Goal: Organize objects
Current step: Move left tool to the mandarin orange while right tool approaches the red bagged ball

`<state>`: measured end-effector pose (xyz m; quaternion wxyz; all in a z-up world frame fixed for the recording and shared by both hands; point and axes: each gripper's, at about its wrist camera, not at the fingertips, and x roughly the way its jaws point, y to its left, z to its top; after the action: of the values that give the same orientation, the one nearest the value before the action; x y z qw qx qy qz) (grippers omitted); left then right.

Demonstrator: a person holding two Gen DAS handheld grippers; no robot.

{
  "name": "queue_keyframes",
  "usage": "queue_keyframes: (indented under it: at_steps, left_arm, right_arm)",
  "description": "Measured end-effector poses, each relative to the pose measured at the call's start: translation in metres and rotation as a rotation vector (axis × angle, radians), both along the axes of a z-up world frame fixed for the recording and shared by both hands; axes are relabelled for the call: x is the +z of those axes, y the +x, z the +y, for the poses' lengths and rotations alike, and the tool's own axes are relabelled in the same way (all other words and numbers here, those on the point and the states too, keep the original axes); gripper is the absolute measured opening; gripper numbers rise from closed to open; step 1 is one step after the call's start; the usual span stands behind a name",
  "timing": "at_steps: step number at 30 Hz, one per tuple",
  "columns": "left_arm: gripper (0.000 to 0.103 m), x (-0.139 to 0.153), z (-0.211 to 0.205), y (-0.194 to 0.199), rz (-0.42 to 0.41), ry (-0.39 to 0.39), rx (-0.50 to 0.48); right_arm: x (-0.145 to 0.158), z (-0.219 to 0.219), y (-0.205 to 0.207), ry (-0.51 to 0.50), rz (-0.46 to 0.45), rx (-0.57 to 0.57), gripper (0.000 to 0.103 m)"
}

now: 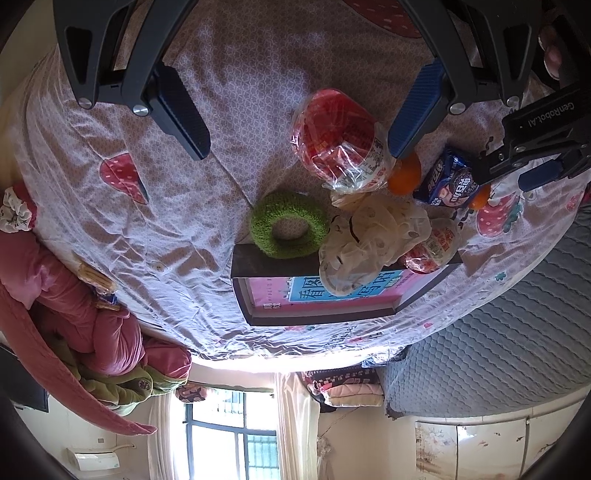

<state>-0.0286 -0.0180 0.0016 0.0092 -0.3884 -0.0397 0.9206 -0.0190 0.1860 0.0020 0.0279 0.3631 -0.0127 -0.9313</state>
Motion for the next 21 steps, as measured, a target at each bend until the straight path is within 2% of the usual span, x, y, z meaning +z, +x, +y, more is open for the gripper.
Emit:
queue_keyframes:
  at_steps: [12, 21]
  left_arm:
    - [0.086, -0.004, -0.028, -0.013, -0.016, 0.005, 0.066]
    - [0.086, -0.009, -0.046, -0.015, -0.024, -0.019, 0.053]
  right_arm:
    - [-0.003, -0.001, -0.006, -0.009, -0.019, 0.011, 0.097]
    - [-0.006, -0.004, -0.007, -0.003, -0.028, 0.021, 0.097]
